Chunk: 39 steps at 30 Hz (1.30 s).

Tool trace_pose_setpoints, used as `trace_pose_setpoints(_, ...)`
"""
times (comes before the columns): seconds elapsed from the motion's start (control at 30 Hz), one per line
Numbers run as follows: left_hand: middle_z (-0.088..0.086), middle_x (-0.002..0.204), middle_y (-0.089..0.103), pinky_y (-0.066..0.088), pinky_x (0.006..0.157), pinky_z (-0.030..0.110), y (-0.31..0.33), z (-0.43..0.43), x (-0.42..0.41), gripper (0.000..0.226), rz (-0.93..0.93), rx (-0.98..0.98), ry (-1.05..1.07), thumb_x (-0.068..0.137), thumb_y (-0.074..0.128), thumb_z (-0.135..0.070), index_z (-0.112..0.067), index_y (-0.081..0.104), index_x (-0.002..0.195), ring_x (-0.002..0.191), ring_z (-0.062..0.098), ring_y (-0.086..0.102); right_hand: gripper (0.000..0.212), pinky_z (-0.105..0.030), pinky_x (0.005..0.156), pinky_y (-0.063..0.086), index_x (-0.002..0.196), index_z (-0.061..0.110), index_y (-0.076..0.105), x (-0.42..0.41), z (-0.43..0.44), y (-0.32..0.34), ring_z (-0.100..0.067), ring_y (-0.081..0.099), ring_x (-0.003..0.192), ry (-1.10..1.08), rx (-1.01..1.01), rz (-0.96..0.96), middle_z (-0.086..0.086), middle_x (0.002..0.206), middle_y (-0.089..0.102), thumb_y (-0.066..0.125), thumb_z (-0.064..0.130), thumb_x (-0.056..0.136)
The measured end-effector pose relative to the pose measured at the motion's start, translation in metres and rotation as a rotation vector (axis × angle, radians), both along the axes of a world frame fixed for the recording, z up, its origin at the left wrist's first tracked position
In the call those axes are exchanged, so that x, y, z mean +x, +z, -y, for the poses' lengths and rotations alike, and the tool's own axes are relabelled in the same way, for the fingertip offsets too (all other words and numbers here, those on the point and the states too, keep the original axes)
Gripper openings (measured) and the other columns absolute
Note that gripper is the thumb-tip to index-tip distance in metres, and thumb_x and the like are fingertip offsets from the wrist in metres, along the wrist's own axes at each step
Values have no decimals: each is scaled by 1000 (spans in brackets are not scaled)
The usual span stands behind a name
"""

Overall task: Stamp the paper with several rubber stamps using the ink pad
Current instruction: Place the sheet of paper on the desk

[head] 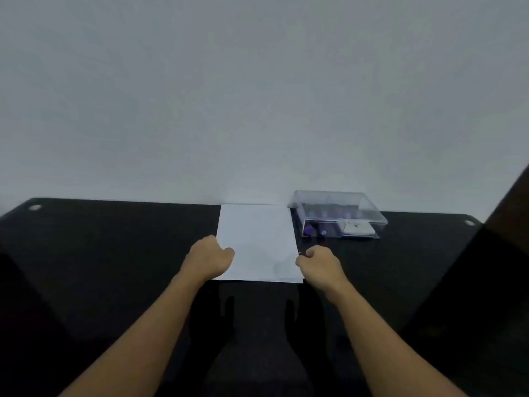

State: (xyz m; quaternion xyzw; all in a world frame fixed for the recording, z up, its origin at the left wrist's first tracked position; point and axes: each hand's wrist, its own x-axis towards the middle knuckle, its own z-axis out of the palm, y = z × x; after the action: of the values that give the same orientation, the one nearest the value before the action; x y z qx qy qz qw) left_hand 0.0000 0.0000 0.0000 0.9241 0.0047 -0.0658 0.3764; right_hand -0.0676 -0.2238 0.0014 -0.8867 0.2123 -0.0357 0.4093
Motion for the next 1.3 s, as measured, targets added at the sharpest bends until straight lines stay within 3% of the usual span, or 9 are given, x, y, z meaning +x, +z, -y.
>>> trace_pose_setpoints(0.1,17,113,59,45,65,32,-11,1,7,40,-137,3,77,86,55,-30,0,54,112,93,28,62,28,-25,48,31,66,16,34,10,3,-11,-16,37,55,-65,76,-48,0,66,42,53,16,87)
trace_pose_setpoints(0.17,28,127,56,53,83,42,-18,2,13,60,-190,-36,119,75,53,-34,5,55,120,113,41,59,28,-26,48,34,65,15,36,16,4,-15,-16,38,55,-84,101,-76,-2,67,43,52,14,87)
trace_pose_setpoints(0.3,8,78,49,47,68,33,-22,6,22,17,-199,-115,180,87,52,-19,-10,45,74,69,25,49,14,-41,74,58,75,8,49,29,2,-16,-19,49,65,-158,120,-85,-8,83,57,53,13,87)
trace_pose_setpoints(0.43,8,95,58,57,90,44,-24,6,32,11,-212,-172,229,90,54,-13,-10,49,81,92,30,62,9,-46,82,58,79,5,55,37,-3,-18,-21,52,69,-224,151,-108,-10,89,58,54,10,87)
trace_pose_setpoints(0.63,14,106,62,61,82,47,-26,5,41,5,-244,-183,259,90,59,-7,-4,56,94,92,32,64,7,-41,80,57,82,7,56,43,-9,-17,-21,51,67,-265,170,-148,-8,84,56,54,9,89)
trace_pose_setpoints(0.8,17,118,55,61,80,46,-23,11,40,26,-271,-115,280,90,62,-11,-3,57,114,93,32,60,24,-43,76,60,107,6,63,47,-18,-14,-29,59,82,-302,204,-167,-13,102,59,56,10,85)
trace_pose_setpoints(1.03,12,96,54,61,75,42,-21,17,43,8,-260,-142,275,91,60,-5,-5,53,94,82,27,57,13,-40,81,60,97,5,62,48,-16,-18,-20,54,69,-363,230,-106,-6,82,54,54,7,88)
trace_pose_setpoints(1.17,14,108,62,51,55,33,-15,16,42,16,-384,-300,275,90,63,-1,-1,59,105,82,25,61,7,-32,72,55,88,7,60,50,-18,-17,-24,61,75,-365,296,-117,-10,91,63,53,8,86)
trace_pose_setpoints(1.3,11,98,62,44,53,30,-14,17,41,15,-405,-325,252,93,61,-2,-2,58,107,75,22,58,27,-42,84,58,107,5,63,56,-14,-22,-32,65,91,-357,378,-155,-14,104,65,58,10,82)
